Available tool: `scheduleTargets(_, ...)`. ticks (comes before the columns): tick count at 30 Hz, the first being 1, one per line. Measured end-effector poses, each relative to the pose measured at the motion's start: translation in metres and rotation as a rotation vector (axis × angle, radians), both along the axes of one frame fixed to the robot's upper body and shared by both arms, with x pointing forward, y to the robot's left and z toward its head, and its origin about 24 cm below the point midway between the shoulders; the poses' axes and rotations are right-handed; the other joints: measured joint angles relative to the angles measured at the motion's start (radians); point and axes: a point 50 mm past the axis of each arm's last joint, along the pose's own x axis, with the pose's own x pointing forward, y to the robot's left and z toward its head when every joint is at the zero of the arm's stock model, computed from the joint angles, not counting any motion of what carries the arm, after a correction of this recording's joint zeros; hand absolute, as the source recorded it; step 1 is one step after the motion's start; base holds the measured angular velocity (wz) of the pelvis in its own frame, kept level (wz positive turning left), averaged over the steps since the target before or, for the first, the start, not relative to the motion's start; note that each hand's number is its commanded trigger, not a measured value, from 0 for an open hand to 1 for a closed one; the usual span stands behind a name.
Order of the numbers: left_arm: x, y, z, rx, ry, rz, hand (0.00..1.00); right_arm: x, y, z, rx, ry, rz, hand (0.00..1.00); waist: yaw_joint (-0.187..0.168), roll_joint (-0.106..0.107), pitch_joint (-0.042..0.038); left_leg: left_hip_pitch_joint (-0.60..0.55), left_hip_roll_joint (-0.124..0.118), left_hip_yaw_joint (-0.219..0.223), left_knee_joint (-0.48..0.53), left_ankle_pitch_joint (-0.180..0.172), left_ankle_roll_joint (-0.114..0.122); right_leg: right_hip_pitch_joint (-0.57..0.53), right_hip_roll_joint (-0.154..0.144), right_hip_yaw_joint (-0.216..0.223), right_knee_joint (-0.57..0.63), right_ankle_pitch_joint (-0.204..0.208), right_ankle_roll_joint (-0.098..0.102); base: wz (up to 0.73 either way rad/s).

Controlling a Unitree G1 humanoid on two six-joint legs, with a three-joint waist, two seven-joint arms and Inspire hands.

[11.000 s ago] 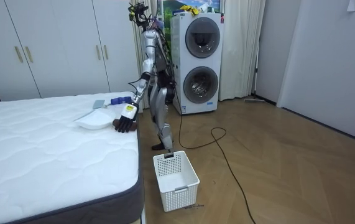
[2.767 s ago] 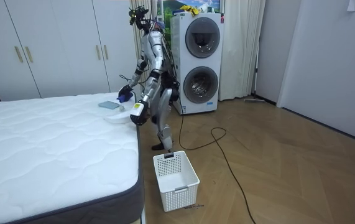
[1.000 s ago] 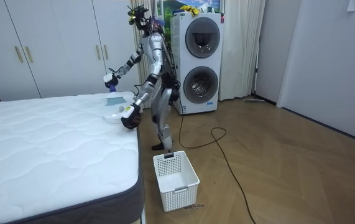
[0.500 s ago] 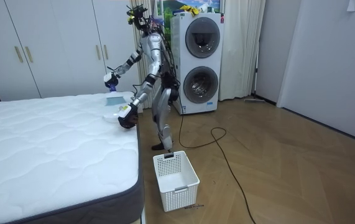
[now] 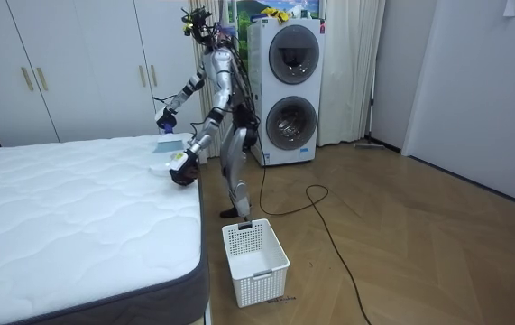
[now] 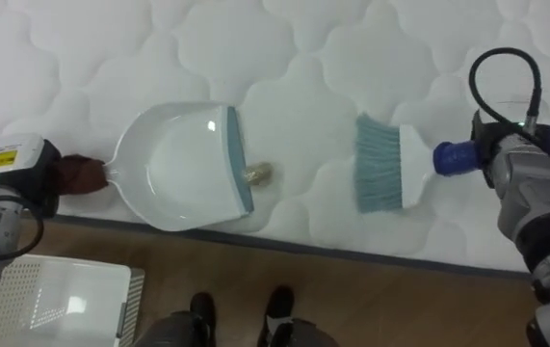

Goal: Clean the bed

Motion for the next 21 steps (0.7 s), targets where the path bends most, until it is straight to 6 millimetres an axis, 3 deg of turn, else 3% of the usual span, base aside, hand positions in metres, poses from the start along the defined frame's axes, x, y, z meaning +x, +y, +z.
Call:
scheduleTargets(12, 0.0, -0.003, -0.002, -0.005, 0.002, -0.002, 1.0, 0.0, 0.009, -0.009, 0.061, 0.117, -0.001, 1.0, -0.001, 0.008, 0.0012, 0.005, 0.005, 0.001, 0.005, 0.0, -0.004, 0.003, 0.003, -0.005, 0.002, 0.003, -0.005, -0.01)
scheduleTargets(15, 0.0, -0.006, -0.004, -0.012, 0.005, -0.002, 1.0, 0.001, 0.021, -0.015, 0.096, 0.159, 0.018, 1.0, -0.001, 0.008, 0.0012, 0.012, 0.006, 0.002, 0.004, -0.001, -0.005, 0.008, 0.004, -0.006, -0.001, 0.005, -0.009, -0.01)
scheduleTargets(17, 0.001, -0.01, -0.006, -0.008, 0.01, -0.017, 1.0, 0.003, 0.038, -0.023, 0.141, 0.191, 0.053, 1.0, 0.001, 0.008, 0.0011, 0.013, 0.005, 0.002, 0.001, -0.001, -0.006, 0.006, 0.006, -0.003, -0.002, 0.007, -0.013, -0.06)
scheduleTargets(21, 0.001, -0.014, -0.007, -0.011, 0.011, -0.026, 1.0, 0.009, 0.062, -0.023, 0.185, 0.181, 0.137, 1.0, 0.001, 0.014, -0.0012, 0.005, -0.006, -0.003, 0.002, 0.002, -0.01, -0.006, 0.003, -0.003, 0.002, 0.008, -0.018, -0.05)
